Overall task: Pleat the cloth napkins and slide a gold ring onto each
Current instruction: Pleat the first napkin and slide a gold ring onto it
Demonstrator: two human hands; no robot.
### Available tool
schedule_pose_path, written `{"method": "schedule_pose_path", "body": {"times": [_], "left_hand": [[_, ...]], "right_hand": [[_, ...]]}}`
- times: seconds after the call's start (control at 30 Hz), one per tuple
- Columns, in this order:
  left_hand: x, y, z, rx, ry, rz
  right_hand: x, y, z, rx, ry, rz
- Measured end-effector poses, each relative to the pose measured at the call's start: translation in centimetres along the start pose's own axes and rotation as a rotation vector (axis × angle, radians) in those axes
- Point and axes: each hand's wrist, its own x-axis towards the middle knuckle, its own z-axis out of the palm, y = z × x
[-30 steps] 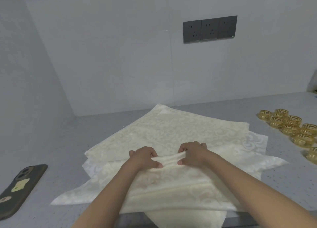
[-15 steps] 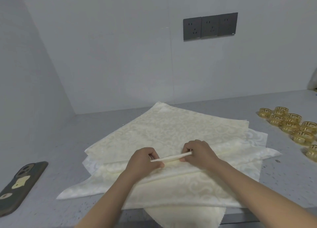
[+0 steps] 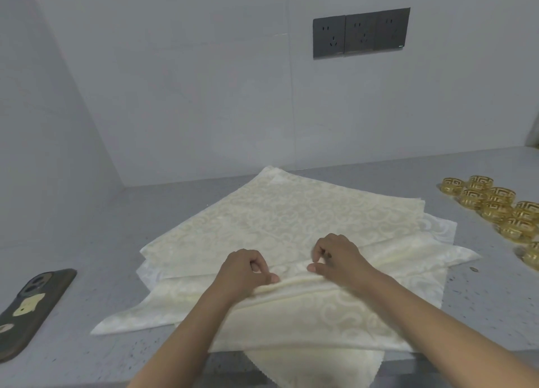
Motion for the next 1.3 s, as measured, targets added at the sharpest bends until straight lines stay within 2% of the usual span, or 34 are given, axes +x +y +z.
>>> {"method": "schedule_pose_path", "body": {"times": [0.23, 0.33, 0.43, 0.63, 0.77, 1.0, 1.1, 1.17, 1.3], "left_hand": [[0.5, 0.6, -0.3, 0.193, -0.056, 0.012], [0.8, 1.4, -0.5, 0.284, 0.048, 0.118], [0.8, 1.5, -0.2, 0.237, 0.15, 0.211], [-0.3, 0.0, 1.1, 0.213, 0.039, 0.175], [-1.5, -0.9, 1.5, 0.28, -0.007, 0.275], [-2.6, -1.9, 2.1, 0.638, -0.179, 0.352], [-2.8, -1.8, 2.1, 0.681, -0.186, 0.343], [-2.8, -1.7, 2.0, 0.692, -0.201, 0.335], [-2.6, -1.5, 2.0, 0.637, -0.239, 0.299]], "right_hand": [[0.6, -0.8, -0.3, -0.178, -0.02, -0.013], [0.5, -0.8, -0.1, -0.201, 0.109, -0.068], [0.1, -0.7, -0.1, -0.125, 0.218, -0.099], [-1.0, 0.2, -0.3, -0.057, 0.033, -0.073], [-1.8, 0.7, -0.2, -0.056, -0.04, -0.098], [-3.4, 1.3, 0.4, -0.267, -0.226, -0.202], [-3.9, 0.7, 0.3, -0.302, -0.253, -0.187], [-3.7, 0.2, 0.3, -0.274, -0.212, -0.167], [-2.6, -2.3, 1.0, -0.063, 0.084, -0.215]]}}
